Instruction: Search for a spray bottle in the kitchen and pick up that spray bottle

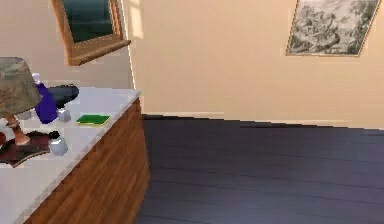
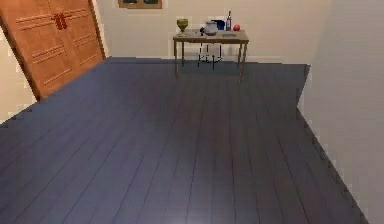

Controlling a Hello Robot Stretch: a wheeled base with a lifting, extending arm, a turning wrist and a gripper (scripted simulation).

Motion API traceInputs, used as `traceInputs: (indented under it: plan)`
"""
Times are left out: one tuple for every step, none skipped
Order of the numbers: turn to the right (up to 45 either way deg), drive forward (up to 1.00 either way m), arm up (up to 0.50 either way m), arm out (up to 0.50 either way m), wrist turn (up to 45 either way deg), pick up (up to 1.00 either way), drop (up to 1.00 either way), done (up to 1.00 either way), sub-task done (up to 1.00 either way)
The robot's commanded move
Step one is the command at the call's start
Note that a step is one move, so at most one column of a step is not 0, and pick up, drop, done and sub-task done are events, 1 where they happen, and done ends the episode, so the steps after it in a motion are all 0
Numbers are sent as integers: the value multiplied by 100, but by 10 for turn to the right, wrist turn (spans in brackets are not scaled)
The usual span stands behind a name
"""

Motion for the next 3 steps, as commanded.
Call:
traceInputs:
  plan:
    - [450, 0, 0, 0, 0, 0, 0, 0, 0]
    - [450, 0, 0, 0, 0, 0, 0, 0, 0]
    - [60, 0, 0, 0, 0, 0, 0, 0, 0]
